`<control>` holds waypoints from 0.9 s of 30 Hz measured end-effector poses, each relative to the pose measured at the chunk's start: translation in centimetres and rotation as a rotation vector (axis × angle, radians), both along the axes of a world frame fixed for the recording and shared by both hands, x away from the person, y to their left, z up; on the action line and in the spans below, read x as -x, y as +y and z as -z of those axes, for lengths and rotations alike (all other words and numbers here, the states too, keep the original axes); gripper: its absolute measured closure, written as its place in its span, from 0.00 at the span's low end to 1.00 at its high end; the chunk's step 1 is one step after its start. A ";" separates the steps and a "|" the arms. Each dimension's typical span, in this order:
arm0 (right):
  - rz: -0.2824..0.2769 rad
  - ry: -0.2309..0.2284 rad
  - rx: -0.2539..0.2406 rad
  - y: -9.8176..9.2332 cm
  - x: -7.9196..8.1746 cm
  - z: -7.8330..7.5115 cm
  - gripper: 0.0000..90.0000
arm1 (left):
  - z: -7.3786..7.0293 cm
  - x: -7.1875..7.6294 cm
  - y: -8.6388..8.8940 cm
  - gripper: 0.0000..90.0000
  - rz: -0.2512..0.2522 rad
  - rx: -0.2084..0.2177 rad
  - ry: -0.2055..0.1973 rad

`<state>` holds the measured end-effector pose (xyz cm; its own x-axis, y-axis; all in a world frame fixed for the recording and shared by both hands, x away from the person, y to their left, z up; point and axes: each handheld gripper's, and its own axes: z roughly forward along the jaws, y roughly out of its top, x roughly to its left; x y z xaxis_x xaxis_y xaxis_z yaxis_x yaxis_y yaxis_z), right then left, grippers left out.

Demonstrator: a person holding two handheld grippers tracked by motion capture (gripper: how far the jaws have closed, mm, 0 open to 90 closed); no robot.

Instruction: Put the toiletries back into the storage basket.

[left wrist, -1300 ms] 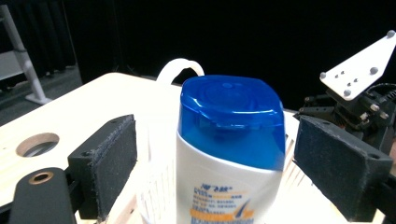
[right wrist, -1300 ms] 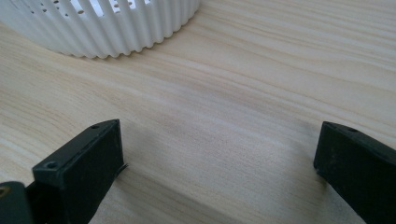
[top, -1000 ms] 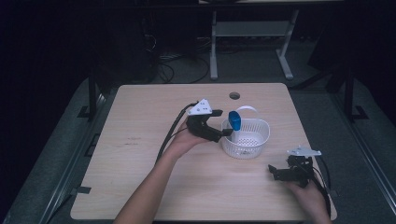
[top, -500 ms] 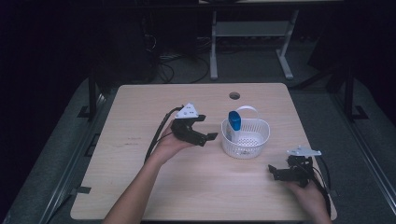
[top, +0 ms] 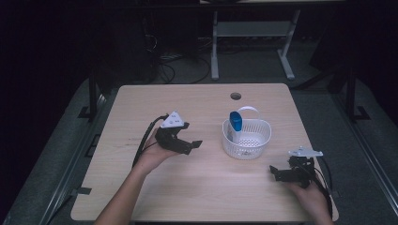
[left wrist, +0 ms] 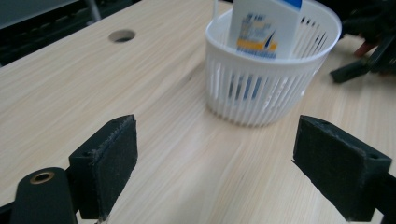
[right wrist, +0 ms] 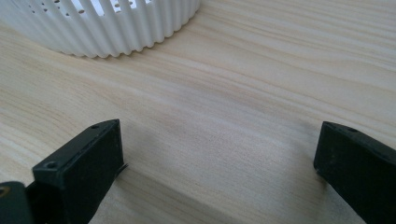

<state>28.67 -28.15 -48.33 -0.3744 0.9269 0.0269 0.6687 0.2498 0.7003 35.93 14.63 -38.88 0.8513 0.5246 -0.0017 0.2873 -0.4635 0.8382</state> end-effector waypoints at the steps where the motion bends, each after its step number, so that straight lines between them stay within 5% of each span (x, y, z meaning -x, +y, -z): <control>1: 0.001 0.000 0.000 0.0 0.0 0.0 0.01 | 0.0 0.2 0.2 0.15 -0.002 -0.003 0.002; 27: 0.001 -0.001 0.001 0.0 0.0 0.0 0.01 | 4.1 5.1 7.3 0.16 -0.133 -0.177 0.039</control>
<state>28.68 -28.15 -48.34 -0.3739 0.9271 0.0252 0.6681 0.2504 0.7007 30.78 21.93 -42.99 0.7755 0.6276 0.0687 0.3869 -0.5585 0.7338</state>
